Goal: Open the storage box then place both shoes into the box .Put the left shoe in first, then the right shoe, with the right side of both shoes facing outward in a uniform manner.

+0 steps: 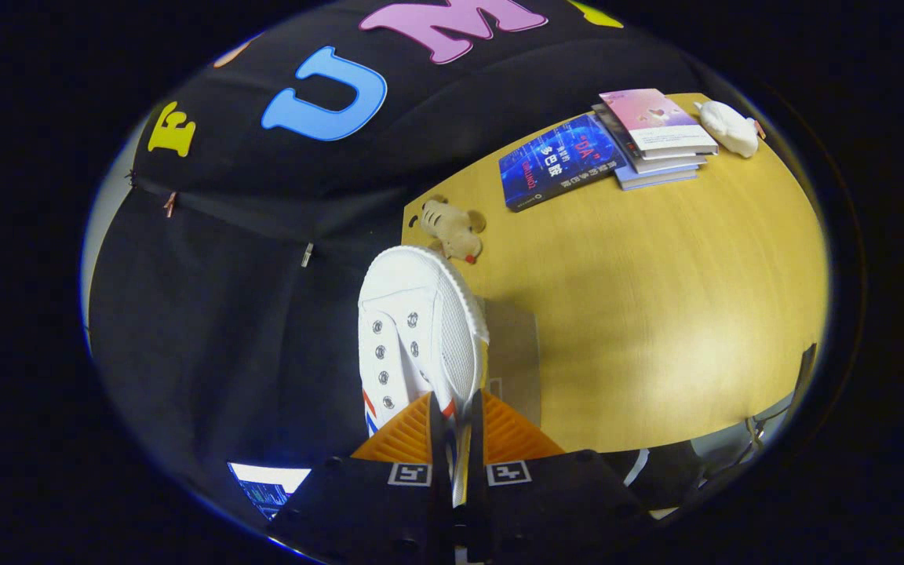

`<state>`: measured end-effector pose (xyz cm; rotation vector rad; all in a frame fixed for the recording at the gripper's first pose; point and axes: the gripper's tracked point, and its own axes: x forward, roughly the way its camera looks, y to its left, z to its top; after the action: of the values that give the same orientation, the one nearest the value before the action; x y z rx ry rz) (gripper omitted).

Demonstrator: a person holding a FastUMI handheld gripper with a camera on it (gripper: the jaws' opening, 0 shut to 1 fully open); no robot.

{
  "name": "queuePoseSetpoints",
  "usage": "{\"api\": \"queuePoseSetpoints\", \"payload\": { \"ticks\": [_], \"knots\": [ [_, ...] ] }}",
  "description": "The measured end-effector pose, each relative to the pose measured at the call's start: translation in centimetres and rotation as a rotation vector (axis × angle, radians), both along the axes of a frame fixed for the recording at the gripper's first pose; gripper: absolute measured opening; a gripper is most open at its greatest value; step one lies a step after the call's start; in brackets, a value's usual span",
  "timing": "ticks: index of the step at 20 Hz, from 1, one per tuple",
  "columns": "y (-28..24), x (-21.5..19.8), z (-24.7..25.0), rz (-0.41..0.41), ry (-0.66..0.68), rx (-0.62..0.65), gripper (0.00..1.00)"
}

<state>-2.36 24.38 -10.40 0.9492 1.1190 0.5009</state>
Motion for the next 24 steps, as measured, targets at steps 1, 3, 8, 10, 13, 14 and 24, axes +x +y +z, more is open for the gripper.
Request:
{"api": "queuePoseSetpoints", "payload": {
  "ticks": [1, 3, 8, 10, 13, 14, 24],
  "knots": [
    [1.4, -0.1, -0.1, 0.012, 0.003, -0.013, 0.11],
    [4.0, -0.4, -1.0, 0.038, 0.012, -0.052, 0.11],
    [8.0, -0.4, -3.8, 0.059, 0.045, -0.137, 0.11],
    [8.8, -0.1, -5.0, 0.066, 0.056, -0.178, 0.11],
    [9.6, -0.1, -6.9, 0.092, 0.069, -0.238, 0.11],
    [9.7, 0.0, -7.6, 0.095, 0.070, -0.260, 0.11],
    [10.0, 1.7, -6.8, 0.069, -0.026, -0.285, 0.79]
  ]
}}
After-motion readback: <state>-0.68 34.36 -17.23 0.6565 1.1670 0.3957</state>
